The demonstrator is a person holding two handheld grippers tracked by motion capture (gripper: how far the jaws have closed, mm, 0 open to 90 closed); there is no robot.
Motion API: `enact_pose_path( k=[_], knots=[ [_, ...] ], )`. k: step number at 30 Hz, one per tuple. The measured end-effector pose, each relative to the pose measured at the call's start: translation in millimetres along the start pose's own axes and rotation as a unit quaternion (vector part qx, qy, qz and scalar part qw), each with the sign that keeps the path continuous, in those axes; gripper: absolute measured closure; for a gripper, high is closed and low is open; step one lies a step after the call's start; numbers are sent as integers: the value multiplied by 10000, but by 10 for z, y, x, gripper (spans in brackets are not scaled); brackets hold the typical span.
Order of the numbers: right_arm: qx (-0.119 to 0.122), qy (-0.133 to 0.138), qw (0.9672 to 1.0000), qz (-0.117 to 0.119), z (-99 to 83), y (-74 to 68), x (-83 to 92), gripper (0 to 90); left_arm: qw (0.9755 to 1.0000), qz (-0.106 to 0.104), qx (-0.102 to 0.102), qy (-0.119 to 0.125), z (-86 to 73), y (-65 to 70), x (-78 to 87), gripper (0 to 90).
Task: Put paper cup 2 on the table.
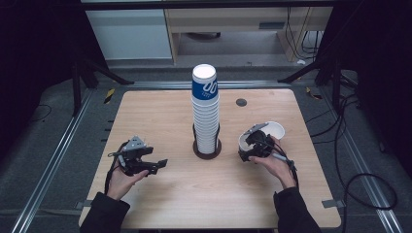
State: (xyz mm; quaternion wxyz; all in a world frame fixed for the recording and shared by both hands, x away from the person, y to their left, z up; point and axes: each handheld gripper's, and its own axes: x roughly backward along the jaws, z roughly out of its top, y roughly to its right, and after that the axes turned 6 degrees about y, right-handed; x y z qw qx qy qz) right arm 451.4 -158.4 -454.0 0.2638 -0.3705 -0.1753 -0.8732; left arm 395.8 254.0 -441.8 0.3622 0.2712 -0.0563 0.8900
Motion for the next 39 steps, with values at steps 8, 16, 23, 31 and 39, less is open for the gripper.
enact_pose_path(
  k=[8,16,23,31,39],
  knots=[
    [74,69,9999,31,0,-23,-24,163,10000,-8,2,0,-1,-5,3,187],
    [100,368,9993,32,4,-39,41,72,10000,-12,9,31,0,-9,20,185],
    [118,547,9984,-25,3,-66,173,44,10000,-11,33,81,4,-12,39,183],
    [32,838,9963,-175,-7,-73,375,31,10000,8,-6,96,20,1,58,178],
    [-12,1252,9921,-44,-50,-140,618,33,9999,26,-5,122,23,-2,77,176]
  ],
)
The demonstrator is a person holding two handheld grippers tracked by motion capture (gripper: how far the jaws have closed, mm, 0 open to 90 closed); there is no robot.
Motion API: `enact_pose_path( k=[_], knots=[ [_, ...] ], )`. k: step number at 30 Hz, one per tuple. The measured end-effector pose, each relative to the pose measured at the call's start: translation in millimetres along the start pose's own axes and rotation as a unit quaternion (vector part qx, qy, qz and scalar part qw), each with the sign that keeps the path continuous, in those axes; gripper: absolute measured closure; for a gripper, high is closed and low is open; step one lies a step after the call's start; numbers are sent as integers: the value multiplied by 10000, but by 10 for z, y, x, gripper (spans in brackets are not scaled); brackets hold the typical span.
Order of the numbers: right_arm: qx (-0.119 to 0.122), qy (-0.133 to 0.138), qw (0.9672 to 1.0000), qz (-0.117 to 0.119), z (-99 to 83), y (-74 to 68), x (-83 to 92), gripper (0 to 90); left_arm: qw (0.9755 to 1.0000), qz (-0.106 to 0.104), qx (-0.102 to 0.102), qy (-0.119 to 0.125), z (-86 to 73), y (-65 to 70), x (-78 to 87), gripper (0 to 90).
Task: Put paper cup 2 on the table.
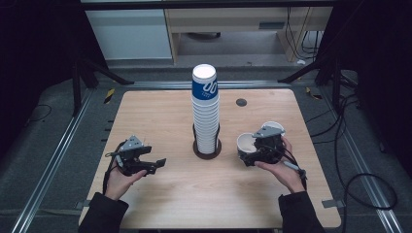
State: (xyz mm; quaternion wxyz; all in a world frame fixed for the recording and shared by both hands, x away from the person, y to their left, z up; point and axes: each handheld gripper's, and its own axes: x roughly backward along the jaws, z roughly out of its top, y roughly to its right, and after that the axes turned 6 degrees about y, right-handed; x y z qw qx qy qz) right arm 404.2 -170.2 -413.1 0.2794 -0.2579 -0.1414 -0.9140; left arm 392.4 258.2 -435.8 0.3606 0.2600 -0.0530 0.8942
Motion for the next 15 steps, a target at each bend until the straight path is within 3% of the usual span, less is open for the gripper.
enact_pose_path(
  k=[11,15],
  knots=[
    [-254,631,9976,89,-163,8,262,54,10000,52,1,-45,-20,-16,-13,175],
    [-252,649,9975,73,-259,15,327,52,9999,87,19,-92,-42,-36,-30,174]
  ],
)
